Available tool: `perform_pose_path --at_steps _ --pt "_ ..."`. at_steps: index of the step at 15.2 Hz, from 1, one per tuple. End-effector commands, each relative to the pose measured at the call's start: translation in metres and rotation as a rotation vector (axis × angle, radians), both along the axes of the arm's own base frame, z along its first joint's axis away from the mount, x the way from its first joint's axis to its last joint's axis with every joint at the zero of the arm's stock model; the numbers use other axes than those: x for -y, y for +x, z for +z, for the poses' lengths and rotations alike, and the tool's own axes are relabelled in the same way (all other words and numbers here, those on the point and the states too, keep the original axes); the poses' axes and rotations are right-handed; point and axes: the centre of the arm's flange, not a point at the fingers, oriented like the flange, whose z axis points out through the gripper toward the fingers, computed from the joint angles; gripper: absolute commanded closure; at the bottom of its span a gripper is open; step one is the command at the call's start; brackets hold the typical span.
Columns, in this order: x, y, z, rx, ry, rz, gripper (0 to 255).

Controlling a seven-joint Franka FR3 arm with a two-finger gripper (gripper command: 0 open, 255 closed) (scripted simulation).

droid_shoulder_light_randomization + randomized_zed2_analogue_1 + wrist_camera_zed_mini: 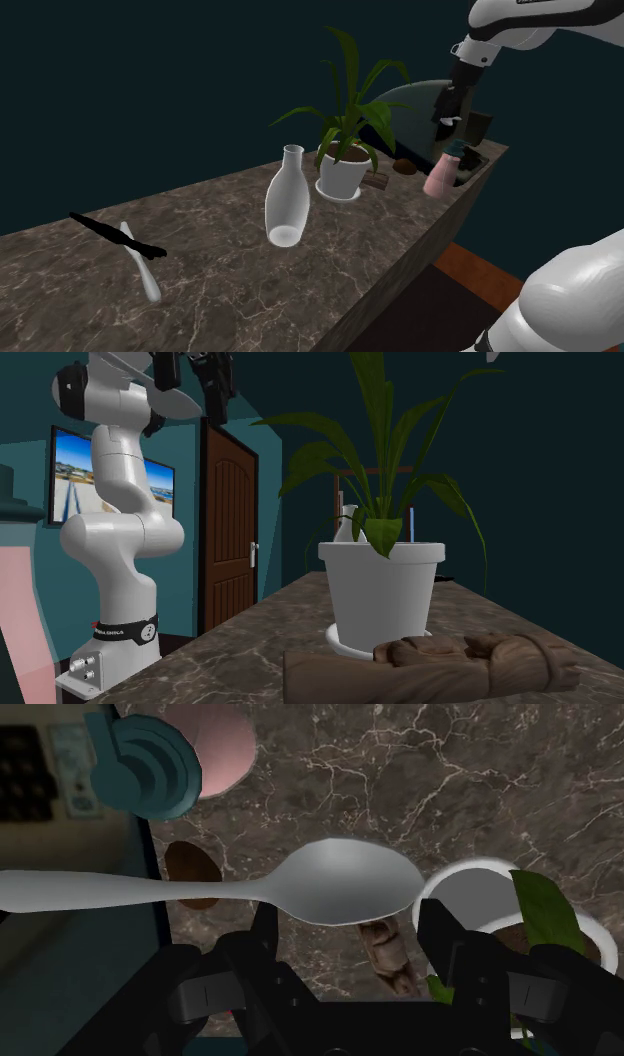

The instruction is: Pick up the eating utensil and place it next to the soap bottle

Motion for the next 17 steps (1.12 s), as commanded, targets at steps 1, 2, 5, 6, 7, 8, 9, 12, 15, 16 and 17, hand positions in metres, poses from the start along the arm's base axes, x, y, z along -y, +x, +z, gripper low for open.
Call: perform_pose_path --at_steps 1,2,5,6,7,8,9,12,15,16,17 --pt "0.003 -0.001 -0.009 0.000 0.000 0.001 255" --pt "0.003 -0.001 -0.014 0.000 0.000 0.001 255" --pt "0.003 -0.001 -0.030 0.000 0.000 0.001 255" --pt "0.003 -0.001 -0.035 0.000 0.000 0.001 255" --pt "0.003 -0.001 -0.040 0.000 0.000 0.001 255" --pt "0.003 -0.001 -0.045 0.000 0.000 0.001 255" --pt "0.003 -0.001 -0.051 0.000 0.000 0.001 255" --pt "0.003 -0.001 -0.067 0.000 0.000 0.001 255" --pt "0.003 -0.001 -0.082 0.000 0.000 0.001 255" --pt "0.003 -0.001 -0.088 0.000 0.000 0.001 255" --pt "0.003 -0.001 -0.093 0.000 0.000 0.001 255"
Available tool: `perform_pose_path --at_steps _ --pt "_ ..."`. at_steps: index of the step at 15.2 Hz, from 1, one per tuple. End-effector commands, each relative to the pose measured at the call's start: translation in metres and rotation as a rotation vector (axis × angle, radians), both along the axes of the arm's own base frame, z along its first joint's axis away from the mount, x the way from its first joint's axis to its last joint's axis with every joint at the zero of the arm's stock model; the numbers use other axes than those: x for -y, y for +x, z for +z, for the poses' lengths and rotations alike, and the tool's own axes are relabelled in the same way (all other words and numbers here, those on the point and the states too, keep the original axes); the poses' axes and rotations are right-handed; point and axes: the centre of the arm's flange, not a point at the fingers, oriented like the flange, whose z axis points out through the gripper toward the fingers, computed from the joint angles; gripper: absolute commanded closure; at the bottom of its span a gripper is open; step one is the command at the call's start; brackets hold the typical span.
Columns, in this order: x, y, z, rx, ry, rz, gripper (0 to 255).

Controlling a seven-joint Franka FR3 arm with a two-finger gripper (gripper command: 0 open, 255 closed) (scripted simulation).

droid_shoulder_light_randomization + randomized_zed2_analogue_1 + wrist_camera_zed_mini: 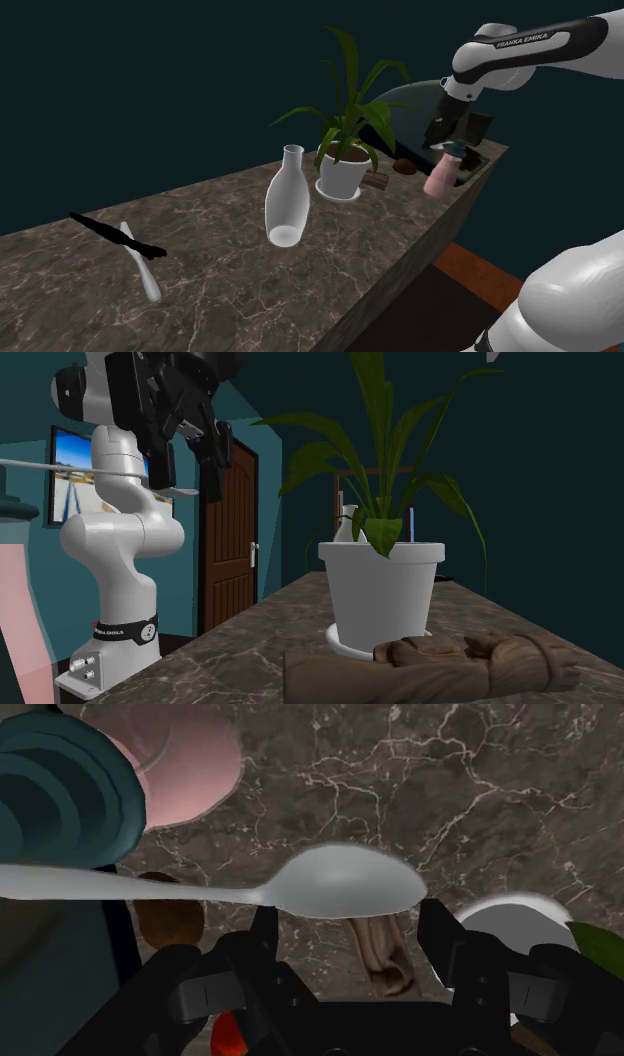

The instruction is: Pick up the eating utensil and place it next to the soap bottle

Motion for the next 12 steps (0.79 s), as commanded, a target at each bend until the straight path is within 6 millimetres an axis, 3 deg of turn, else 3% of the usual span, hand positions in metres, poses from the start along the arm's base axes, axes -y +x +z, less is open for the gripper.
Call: perform_pose_path --at_steps 1,11,12 --pt "0.001 0.001 -0.010 -0.001 0.001 -0.001 255" --pt "0.001 0.001 -0.063 -0.001 0.001 -0.001 255" --pt "0.001 0.001 -0.057 -0.001 0.001 -0.001 255"
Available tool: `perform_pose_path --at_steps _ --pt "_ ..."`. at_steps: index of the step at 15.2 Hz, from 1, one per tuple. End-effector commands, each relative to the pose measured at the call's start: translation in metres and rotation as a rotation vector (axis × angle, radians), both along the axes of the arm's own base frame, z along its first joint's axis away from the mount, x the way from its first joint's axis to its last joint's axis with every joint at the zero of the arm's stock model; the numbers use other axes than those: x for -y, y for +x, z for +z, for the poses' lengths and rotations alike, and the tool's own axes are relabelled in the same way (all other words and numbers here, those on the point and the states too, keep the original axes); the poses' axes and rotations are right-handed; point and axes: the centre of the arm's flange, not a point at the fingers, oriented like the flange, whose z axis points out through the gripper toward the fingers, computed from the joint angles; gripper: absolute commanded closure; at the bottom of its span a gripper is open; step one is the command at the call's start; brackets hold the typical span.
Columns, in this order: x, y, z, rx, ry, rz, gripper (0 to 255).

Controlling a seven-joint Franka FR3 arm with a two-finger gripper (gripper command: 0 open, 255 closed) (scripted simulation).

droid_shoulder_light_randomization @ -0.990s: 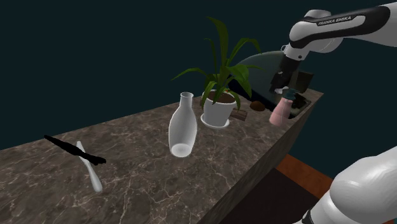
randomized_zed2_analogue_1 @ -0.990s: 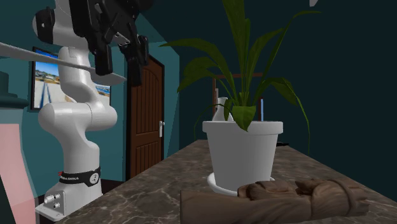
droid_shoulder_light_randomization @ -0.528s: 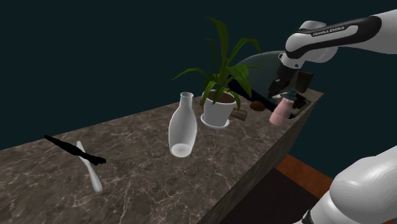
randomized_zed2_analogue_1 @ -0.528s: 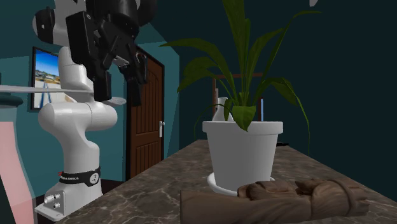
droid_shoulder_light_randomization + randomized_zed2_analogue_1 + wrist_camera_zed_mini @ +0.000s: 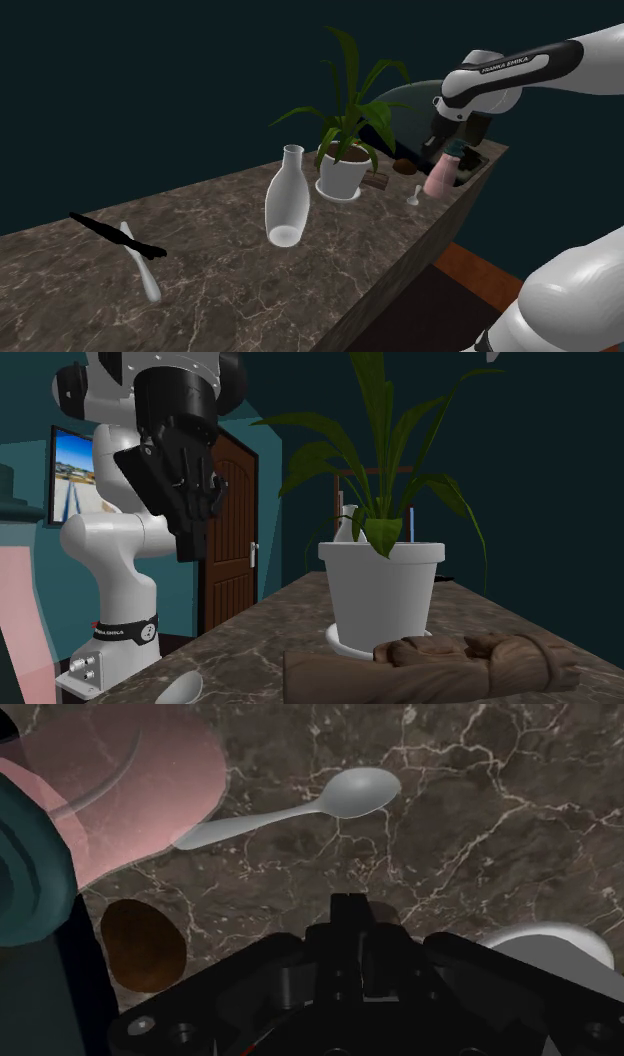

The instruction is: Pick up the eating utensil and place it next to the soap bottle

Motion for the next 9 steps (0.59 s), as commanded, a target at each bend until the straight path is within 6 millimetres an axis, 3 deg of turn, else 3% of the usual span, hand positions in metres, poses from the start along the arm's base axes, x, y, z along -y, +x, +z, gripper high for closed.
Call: perform_pose_path --at_steps 1,9 --pt "0.000 0.000 0.000 0.000 0.000 0.000 0" --pt "-0.013 -0.013 -0.103 0.010 0.012 0.241 0"
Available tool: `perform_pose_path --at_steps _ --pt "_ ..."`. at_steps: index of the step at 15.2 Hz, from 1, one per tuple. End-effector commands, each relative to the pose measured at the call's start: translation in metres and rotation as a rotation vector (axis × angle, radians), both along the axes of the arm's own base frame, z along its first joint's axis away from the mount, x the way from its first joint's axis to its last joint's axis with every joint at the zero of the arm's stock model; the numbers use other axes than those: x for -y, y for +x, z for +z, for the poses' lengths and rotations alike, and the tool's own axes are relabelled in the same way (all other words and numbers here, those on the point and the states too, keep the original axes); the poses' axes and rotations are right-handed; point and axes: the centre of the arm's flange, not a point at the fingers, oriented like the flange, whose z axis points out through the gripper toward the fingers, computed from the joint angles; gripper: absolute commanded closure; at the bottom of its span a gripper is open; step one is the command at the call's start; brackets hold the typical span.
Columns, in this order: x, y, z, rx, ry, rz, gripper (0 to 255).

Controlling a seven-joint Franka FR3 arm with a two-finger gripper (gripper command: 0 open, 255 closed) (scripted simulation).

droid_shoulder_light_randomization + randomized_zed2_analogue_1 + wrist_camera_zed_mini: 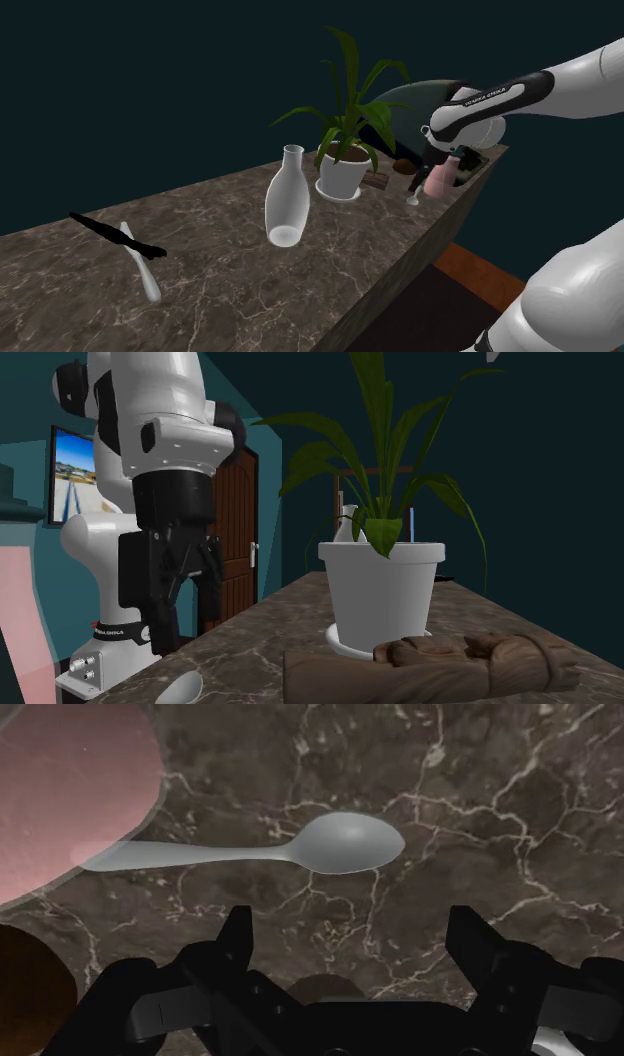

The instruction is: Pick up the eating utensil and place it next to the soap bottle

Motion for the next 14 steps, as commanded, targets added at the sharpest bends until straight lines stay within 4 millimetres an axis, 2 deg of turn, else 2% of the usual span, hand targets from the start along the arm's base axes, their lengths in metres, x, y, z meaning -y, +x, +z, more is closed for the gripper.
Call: perform_pose_path --at_steps 1,8,14 --pt "-0.004 -0.004 -0.017 0.004 0.000 0.045 0" --pt "-0.005 0.003 -0.056 0.004 0.000 0.045 0" --pt "-0.005 0.003 -0.056 0.004 0.000 0.045 0"
